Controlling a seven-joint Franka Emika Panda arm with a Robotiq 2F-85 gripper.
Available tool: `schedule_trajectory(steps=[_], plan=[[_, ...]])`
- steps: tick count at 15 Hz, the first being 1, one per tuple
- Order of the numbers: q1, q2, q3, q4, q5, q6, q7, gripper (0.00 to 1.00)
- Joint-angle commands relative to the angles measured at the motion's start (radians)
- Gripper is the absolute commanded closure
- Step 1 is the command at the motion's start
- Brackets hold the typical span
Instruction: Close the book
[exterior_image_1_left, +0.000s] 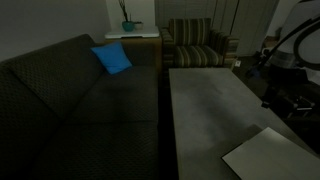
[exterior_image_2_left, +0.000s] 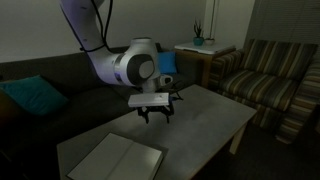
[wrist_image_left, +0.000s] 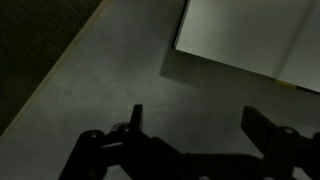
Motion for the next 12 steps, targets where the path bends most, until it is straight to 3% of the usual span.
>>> schedule_trajectory(steps=[1,6,12], plan=[[0.049,-0.080,-0.073,-0.172,-0.061,0.177,0.070,0.00],[0.101,-0.094,-0.141,-0.250,-0.057,0.294,0.096,0.00],[0.094,-0.091,-0.139,-0.275,-0.057,0.311,0.083,0.00]])
